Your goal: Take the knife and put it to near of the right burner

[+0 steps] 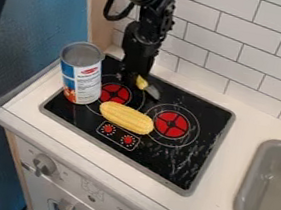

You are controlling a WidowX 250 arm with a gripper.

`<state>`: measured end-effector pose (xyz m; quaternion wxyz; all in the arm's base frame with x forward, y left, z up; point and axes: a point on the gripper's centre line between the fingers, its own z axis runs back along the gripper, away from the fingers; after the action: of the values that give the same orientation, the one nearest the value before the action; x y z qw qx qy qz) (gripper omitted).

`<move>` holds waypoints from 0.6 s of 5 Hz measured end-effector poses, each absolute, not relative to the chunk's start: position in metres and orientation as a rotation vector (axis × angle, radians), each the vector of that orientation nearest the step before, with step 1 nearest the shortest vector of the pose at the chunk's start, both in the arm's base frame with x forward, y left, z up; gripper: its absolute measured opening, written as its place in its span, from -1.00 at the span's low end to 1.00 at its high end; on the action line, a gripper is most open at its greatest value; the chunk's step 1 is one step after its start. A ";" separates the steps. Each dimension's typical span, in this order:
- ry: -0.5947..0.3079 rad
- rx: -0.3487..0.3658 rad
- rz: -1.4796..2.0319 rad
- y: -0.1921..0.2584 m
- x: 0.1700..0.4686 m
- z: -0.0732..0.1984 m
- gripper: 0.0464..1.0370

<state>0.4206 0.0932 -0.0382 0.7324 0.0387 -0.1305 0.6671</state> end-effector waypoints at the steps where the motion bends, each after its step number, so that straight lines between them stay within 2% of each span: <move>1: -0.288 0.081 1.475 0.092 0.418 -0.039 -0.26; 2: -0.290 0.082 1.486 0.092 0.413 -0.038 -0.26; 3: -0.319 0.133 1.531 0.089 0.400 -0.034 -0.26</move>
<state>0.3998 0.0894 -0.0336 0.7076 0.0598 -0.1435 0.6893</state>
